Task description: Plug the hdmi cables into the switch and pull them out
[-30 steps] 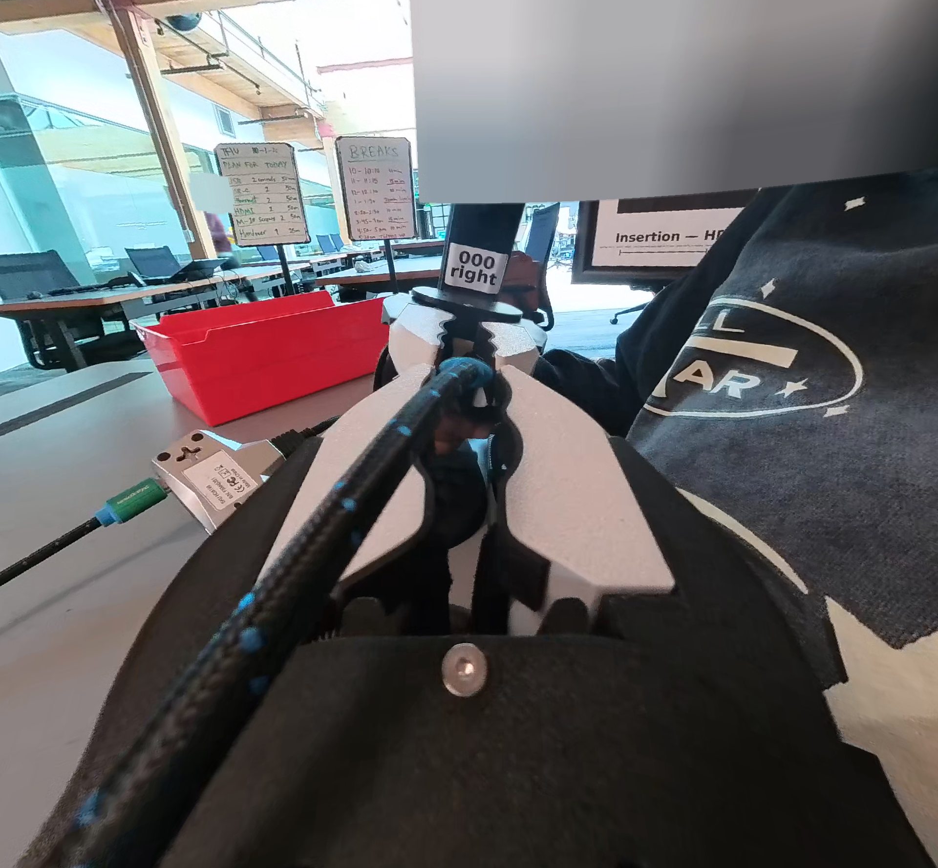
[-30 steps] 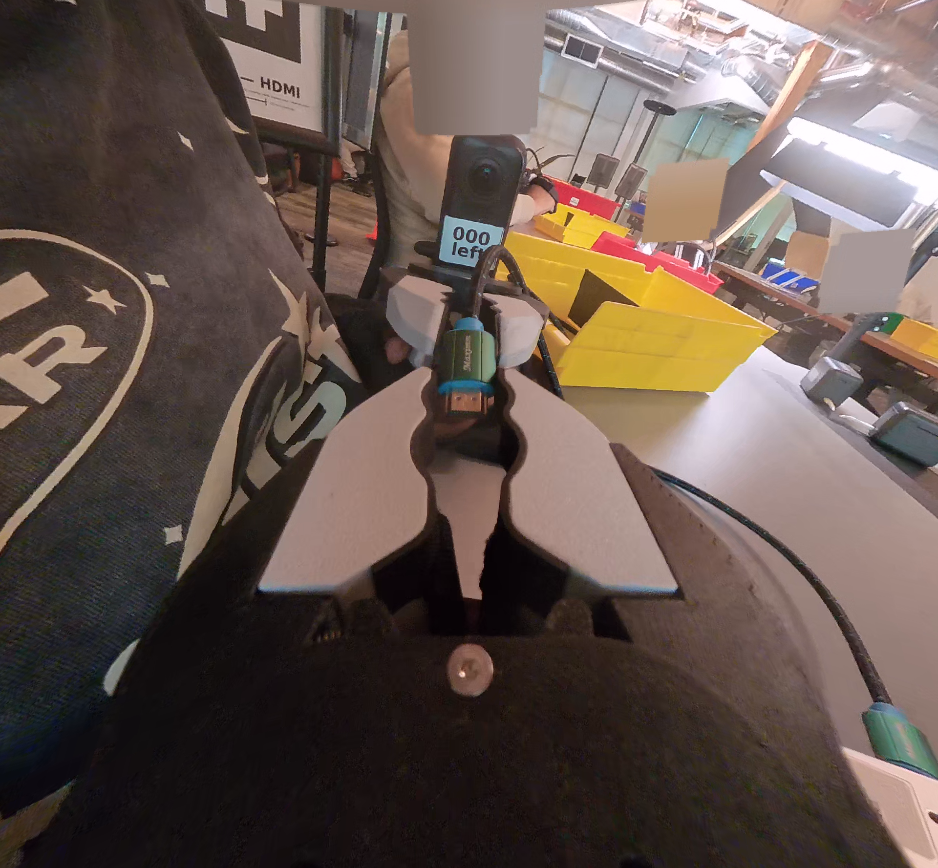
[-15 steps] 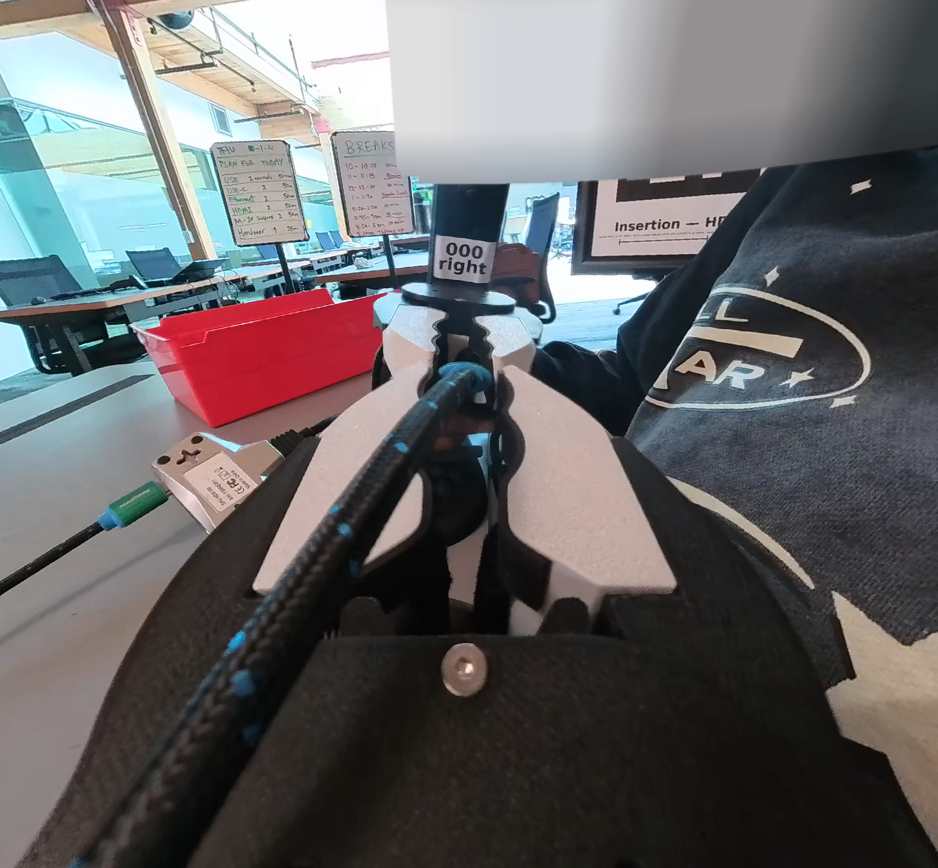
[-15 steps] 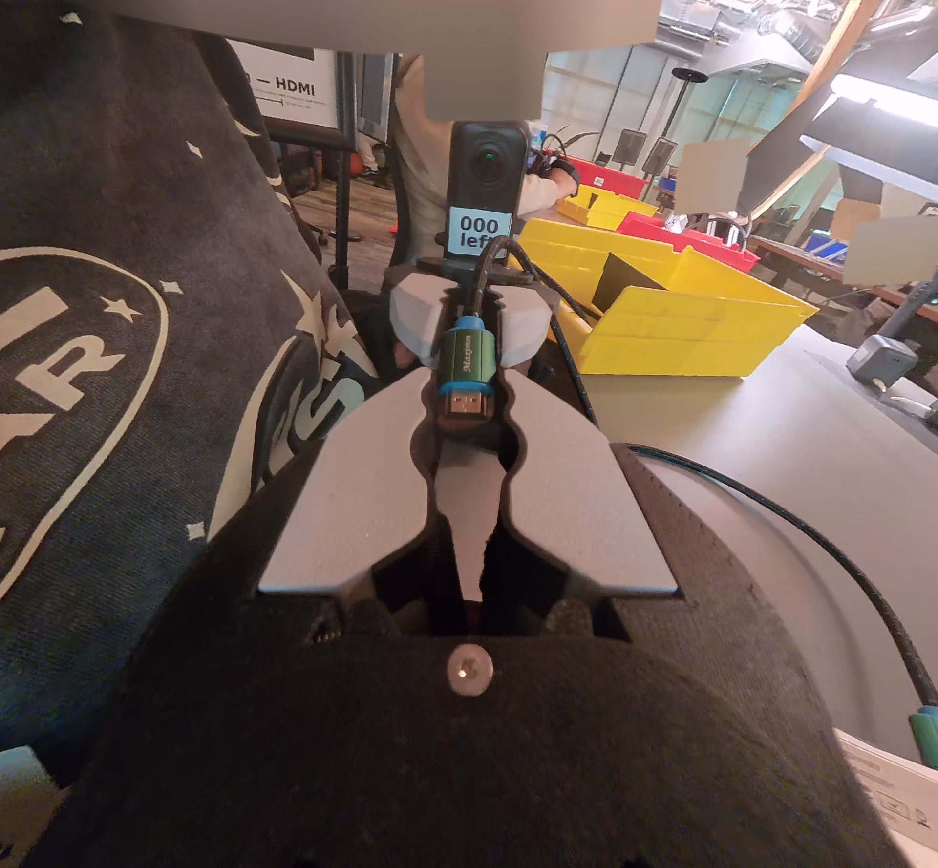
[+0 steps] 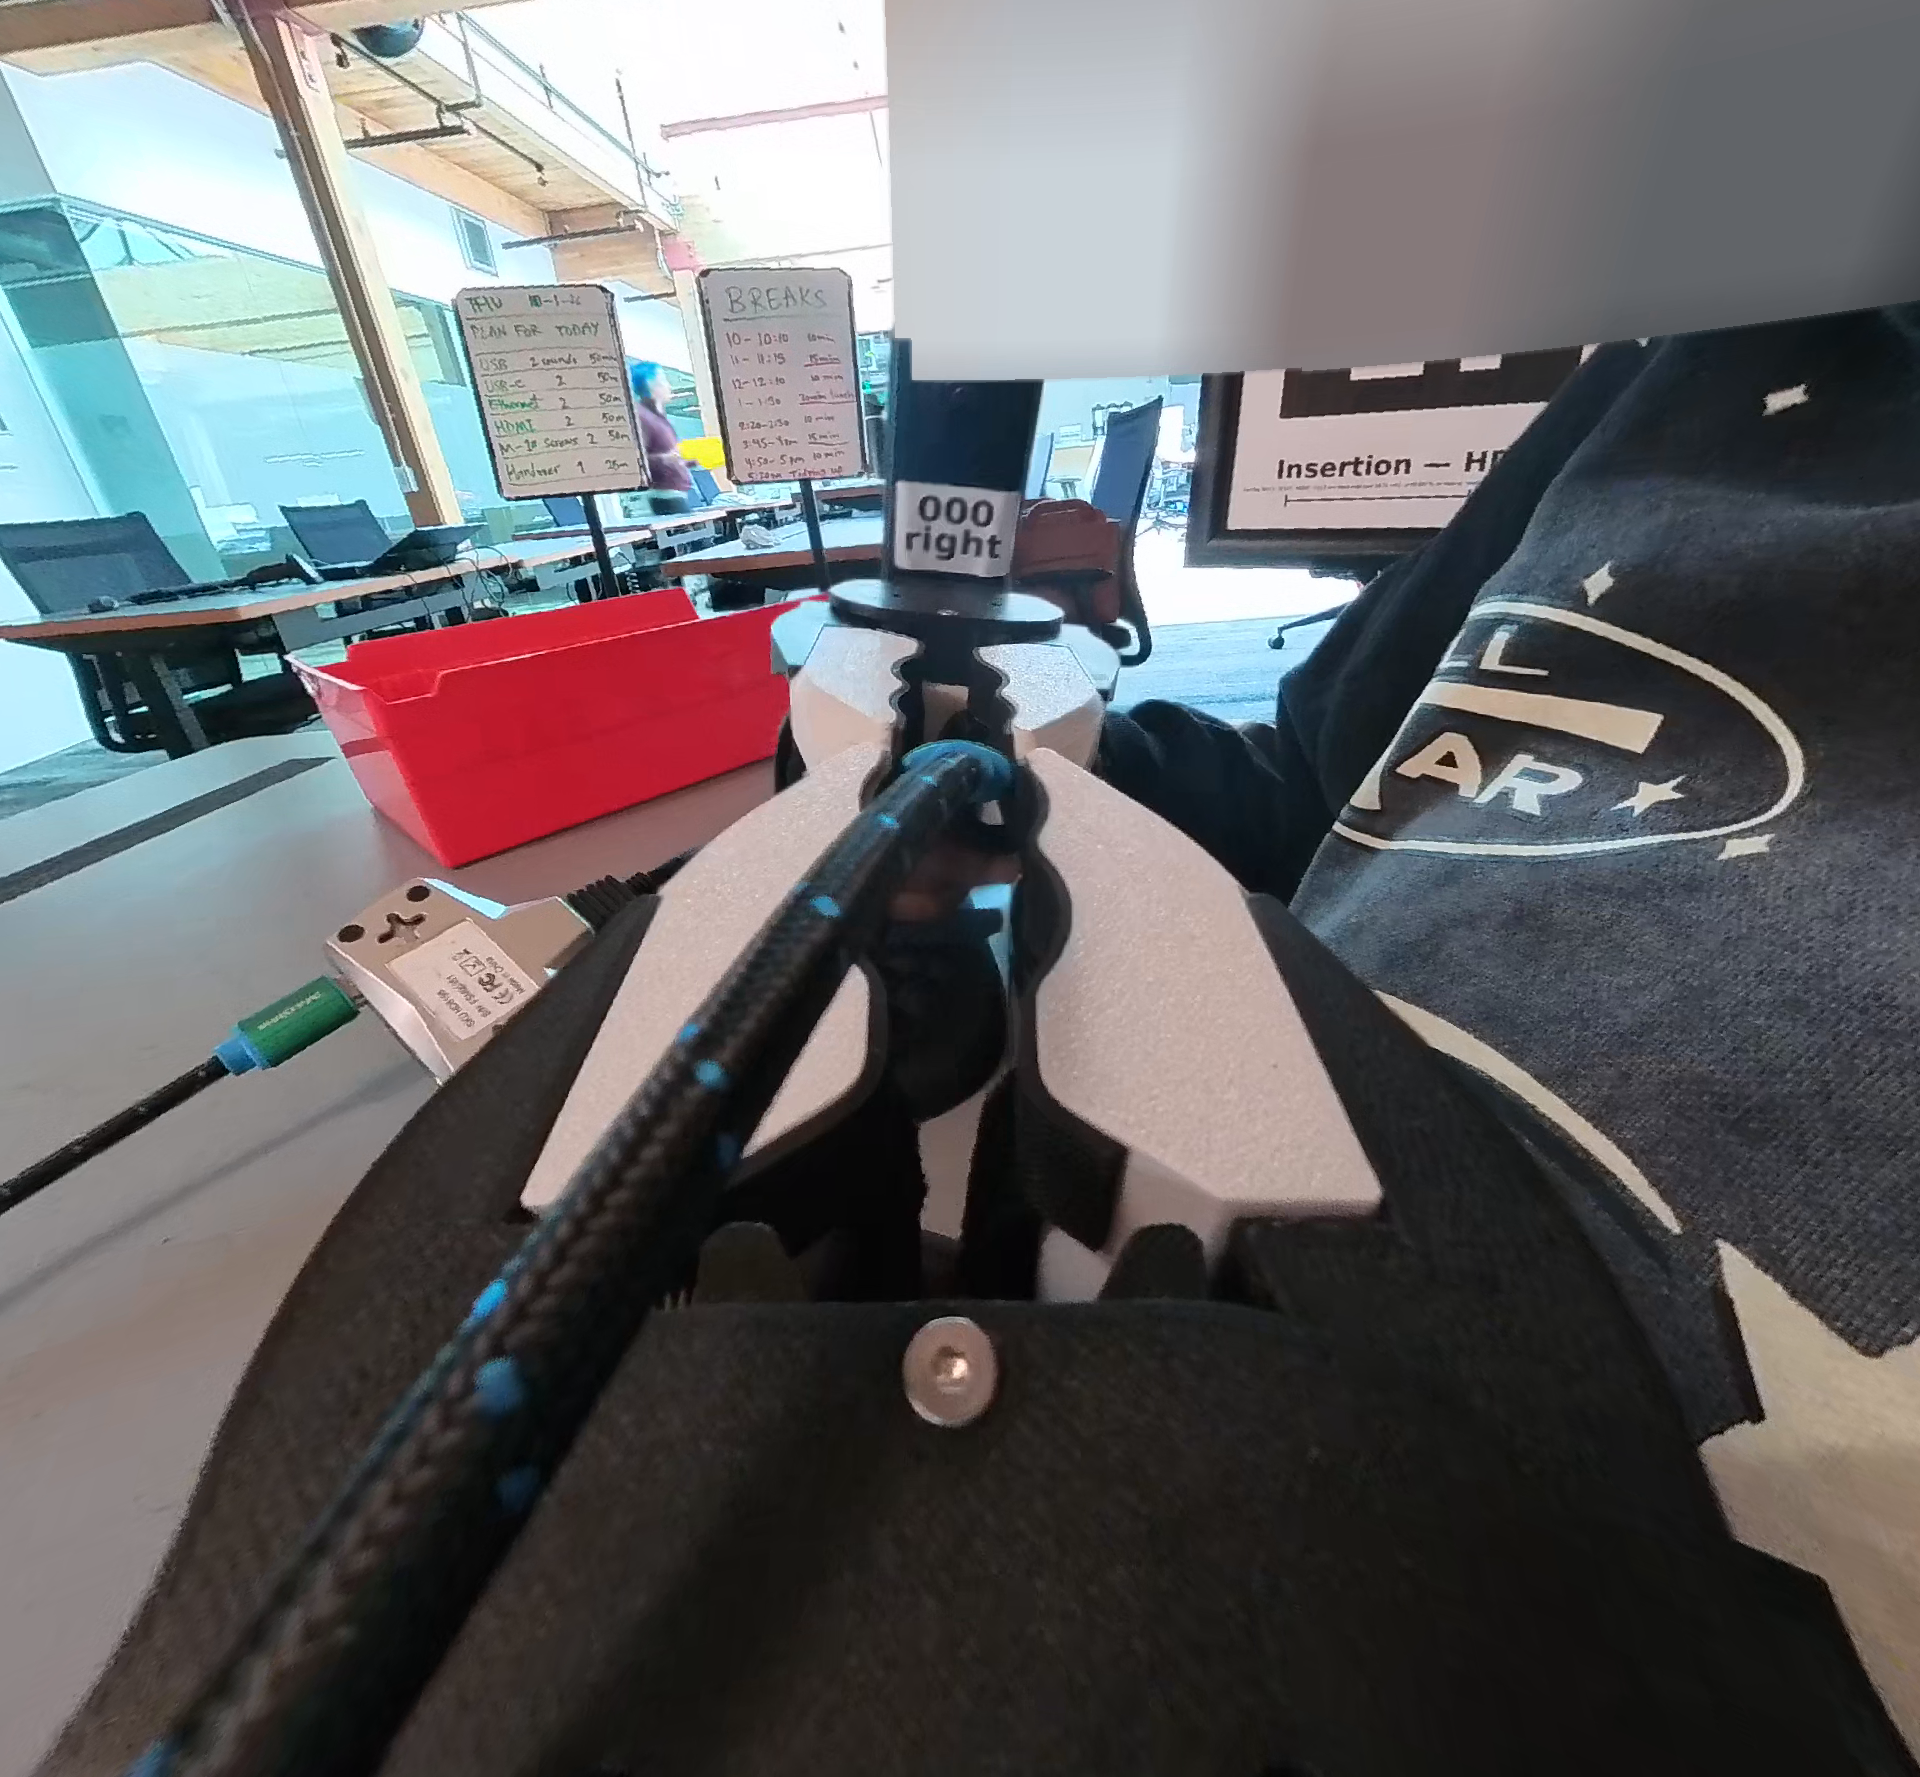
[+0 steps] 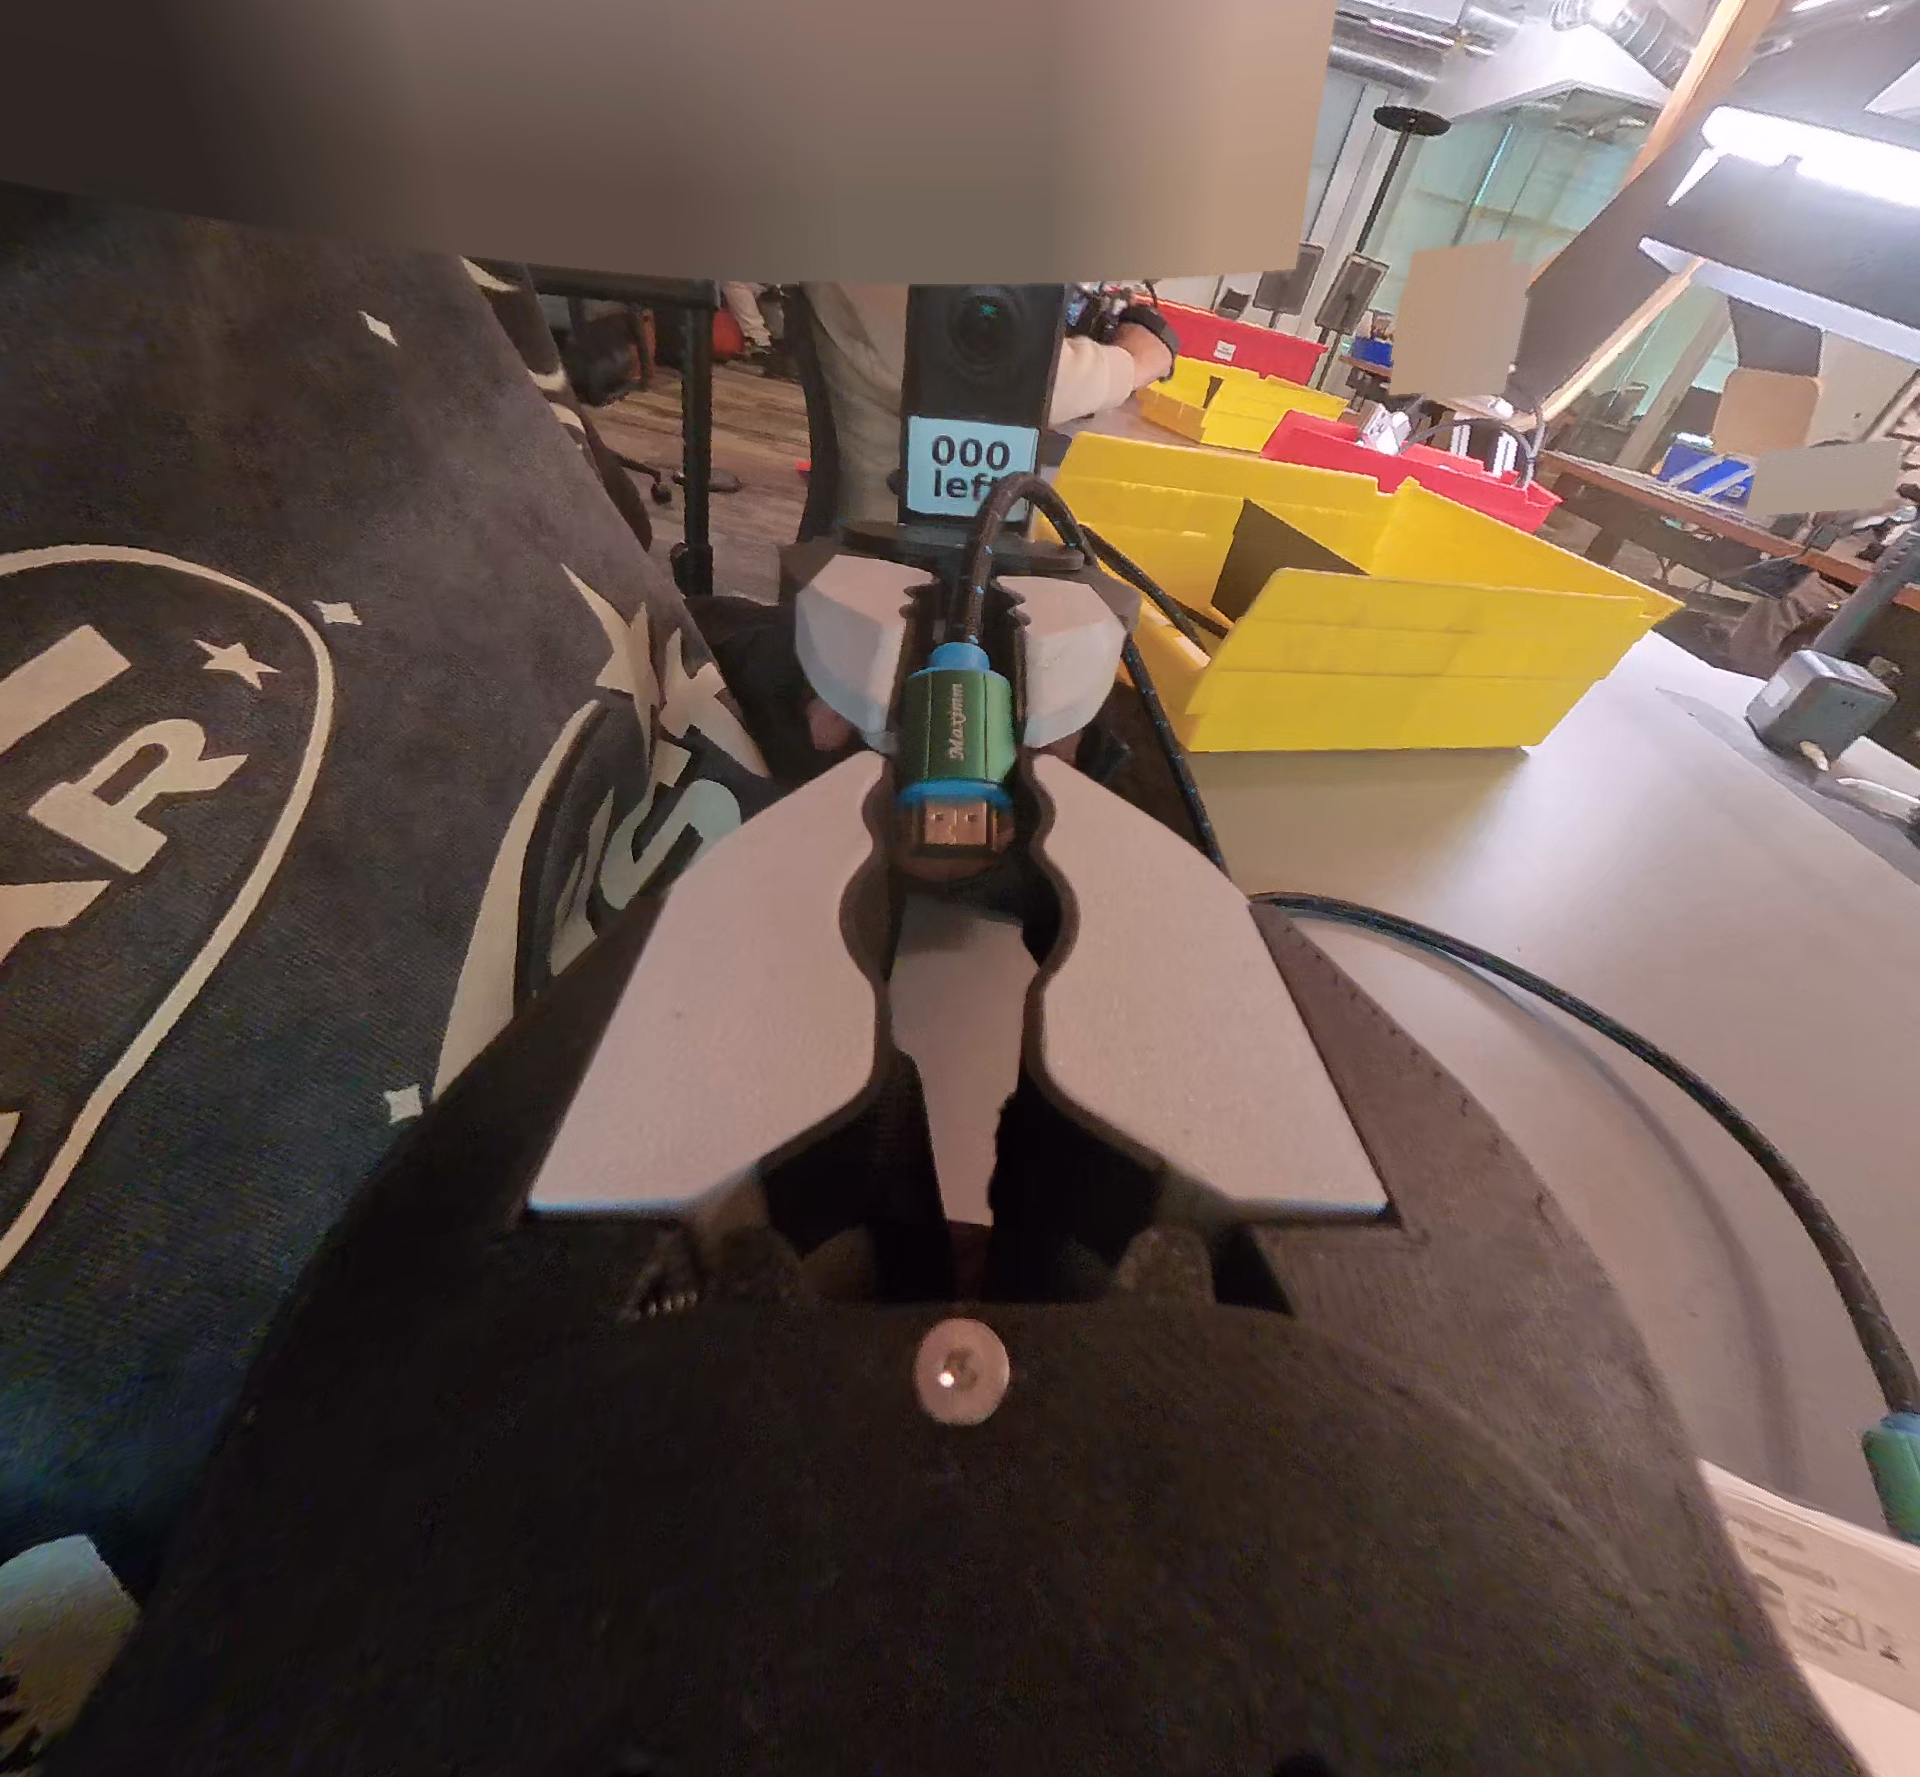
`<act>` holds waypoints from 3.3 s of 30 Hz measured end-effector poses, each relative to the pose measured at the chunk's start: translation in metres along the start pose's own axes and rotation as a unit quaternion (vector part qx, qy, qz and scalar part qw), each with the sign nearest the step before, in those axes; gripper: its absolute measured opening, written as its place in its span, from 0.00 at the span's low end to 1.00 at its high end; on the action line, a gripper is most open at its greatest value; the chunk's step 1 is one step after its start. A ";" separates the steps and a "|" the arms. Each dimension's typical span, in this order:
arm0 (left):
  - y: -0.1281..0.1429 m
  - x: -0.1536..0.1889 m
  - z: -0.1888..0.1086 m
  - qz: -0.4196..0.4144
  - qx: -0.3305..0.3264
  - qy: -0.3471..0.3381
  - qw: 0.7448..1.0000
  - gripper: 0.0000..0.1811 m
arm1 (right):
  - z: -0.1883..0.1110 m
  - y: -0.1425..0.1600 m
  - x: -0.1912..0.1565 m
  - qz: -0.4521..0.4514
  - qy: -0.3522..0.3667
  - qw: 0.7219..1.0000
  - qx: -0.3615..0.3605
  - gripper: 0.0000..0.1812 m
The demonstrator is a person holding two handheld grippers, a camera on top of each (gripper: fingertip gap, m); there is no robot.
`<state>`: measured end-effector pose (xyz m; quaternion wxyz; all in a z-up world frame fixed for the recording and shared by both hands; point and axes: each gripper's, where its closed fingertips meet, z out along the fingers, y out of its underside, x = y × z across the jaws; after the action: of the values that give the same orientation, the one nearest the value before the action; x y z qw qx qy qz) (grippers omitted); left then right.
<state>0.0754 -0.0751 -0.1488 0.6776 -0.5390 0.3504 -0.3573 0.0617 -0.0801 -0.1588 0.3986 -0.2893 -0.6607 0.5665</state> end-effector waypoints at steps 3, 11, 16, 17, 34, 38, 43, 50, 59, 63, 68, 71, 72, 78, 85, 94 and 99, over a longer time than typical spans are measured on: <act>-0.007 -0.006 -0.004 -0.006 0.024 -0.017 1.000 0.11 | -0.016 -0.001 0.027 -0.011 0.086 0.995 -0.039 0.28; -0.026 -0.033 -0.019 -0.002 0.088 -0.100 0.991 0.11 | -0.116 0.091 0.117 0.072 0.376 0.853 -0.354 0.46; -0.034 -0.053 -0.036 0.034 0.091 -0.159 0.982 0.11 | -0.116 0.126 0.134 0.050 0.381 0.816 -0.431 0.35; -0.035 -0.056 -0.038 0.031 0.094 -0.164 0.981 0.11 | -0.114 0.130 0.136 0.046 0.373 0.812 -0.447 0.31; -0.028 -0.047 -0.035 0.029 0.070 -0.117 0.990 0.11 | -0.080 0.036 0.070 -0.017 0.124 0.984 -0.125 0.20; -0.031 -0.038 -0.031 0.004 0.091 -0.085 0.992 0.11 | -0.064 0.031 0.055 -0.026 0.084 0.989 -0.116 0.20; -0.032 -0.030 -0.025 -0.005 0.105 -0.065 0.992 0.11 | -0.050 0.019 0.038 -0.022 0.037 0.996 -0.080 0.20; -0.045 -0.016 -0.023 0.034 0.180 -0.056 0.981 0.11 | -0.039 0.011 0.031 -0.005 0.022 0.998 -0.052 0.20; -0.043 0.000 -0.019 0.048 0.184 -0.010 0.982 0.11 | -0.037 0.005 0.026 0.015 0.001 1.000 -0.027 0.20; -0.041 0.000 -0.019 0.037 0.173 0.000 0.984 0.11 | -0.039 0.003 0.024 0.022 -0.010 1.000 -0.015 0.20; -0.042 0.006 -0.018 0.047 0.177 0.016 0.983 0.11 | -0.038 0.003 0.019 0.027 -0.028 0.999 -0.013 0.19; -0.043 0.011 -0.018 0.059 0.182 0.024 0.981 0.11 | -0.037 0.000 0.015 0.033 -0.039 0.999 -0.007 0.19; -0.044 0.013 -0.017 0.064 0.183 0.028 0.981 0.11 | -0.036 0.000 0.013 0.039 -0.045 0.998 -0.005 0.19; -0.046 0.017 -0.014 0.102 0.128 0.039 0.986 0.11 | -0.032 -0.002 0.010 0.056 -0.057 0.997 0.005 0.19; -0.032 0.012 -0.010 0.098 0.102 0.033 0.989 0.11 | -0.033 0.000 0.016 0.069 -0.045 0.997 0.010 0.19; -0.036 -0.015 -0.016 0.062 0.109 -0.039 0.991 0.19 | -0.037 -0.030 0.036 -0.009 0.030 0.999 0.023 0.19; -0.053 -0.002 -0.024 0.128 0.161 -0.039 0.978 0.20 | -0.075 -0.108 0.086 -0.110 0.154 0.981 0.030 0.19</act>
<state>0.0476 -0.0936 -0.1007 0.8090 -0.3869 0.3271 -0.2981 0.0895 0.0100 -0.0329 0.5642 -0.2865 -0.6016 0.4876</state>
